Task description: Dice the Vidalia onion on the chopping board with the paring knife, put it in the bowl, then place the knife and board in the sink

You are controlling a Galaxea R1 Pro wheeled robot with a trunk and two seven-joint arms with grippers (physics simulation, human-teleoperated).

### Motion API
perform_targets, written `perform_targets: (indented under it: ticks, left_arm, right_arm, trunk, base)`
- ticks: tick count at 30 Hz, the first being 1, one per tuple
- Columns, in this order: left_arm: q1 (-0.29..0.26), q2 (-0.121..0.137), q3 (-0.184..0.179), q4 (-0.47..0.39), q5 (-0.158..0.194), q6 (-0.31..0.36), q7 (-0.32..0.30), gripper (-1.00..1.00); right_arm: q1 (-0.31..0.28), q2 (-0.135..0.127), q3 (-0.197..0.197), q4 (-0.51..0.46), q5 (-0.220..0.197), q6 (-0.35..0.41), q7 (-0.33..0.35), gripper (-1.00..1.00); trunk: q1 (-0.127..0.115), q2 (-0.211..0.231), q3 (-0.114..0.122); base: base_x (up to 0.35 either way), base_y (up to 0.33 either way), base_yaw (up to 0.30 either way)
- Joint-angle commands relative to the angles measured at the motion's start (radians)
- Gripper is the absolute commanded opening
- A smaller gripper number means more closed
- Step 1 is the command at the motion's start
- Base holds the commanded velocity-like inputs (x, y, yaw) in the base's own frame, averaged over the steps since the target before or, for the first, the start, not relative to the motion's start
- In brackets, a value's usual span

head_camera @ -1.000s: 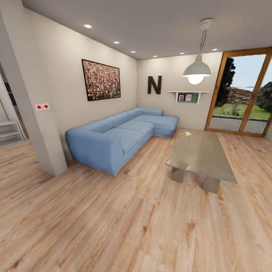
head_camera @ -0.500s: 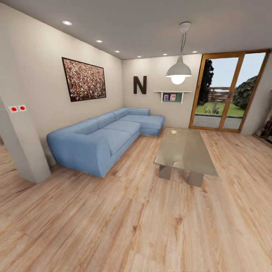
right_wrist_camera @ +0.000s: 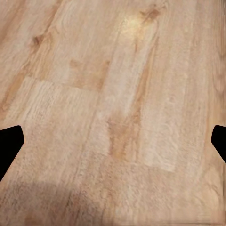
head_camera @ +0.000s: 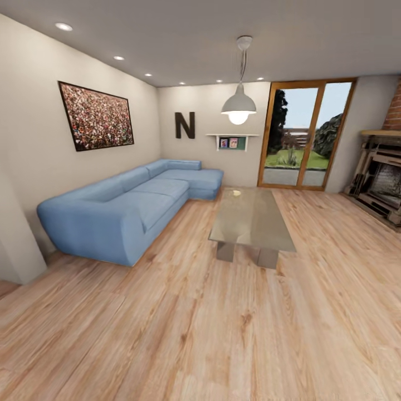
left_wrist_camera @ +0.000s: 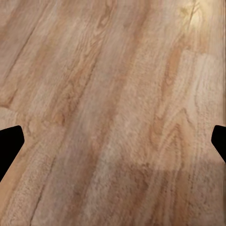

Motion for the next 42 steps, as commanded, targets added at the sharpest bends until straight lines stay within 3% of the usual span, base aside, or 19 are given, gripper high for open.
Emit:
perform_targets:
  ticks: [1, 42]
  left_arm:
    - [0.000, 0.000, 0.000, -0.001, 0.002, -0.002, 0.001, 1.00]
    - [0.000, 0.000, 0.000, -0.001, 0.001, -0.002, 0.001, 1.00]
  right_arm:
    - [-0.001, 0.000, 0.001, 0.001, 0.000, -0.003, 0.000, 1.00]
    - [0.000, 0.000, 0.001, 0.001, 0.000, -0.003, 0.000, 1.00]
  trunk:
    - [0.000, 0.000, -0.001]
    - [0.000, 0.000, -0.001]
  base:
    - [0.000, 0.000, -0.244]
    - [0.000, 0.000, -0.244]
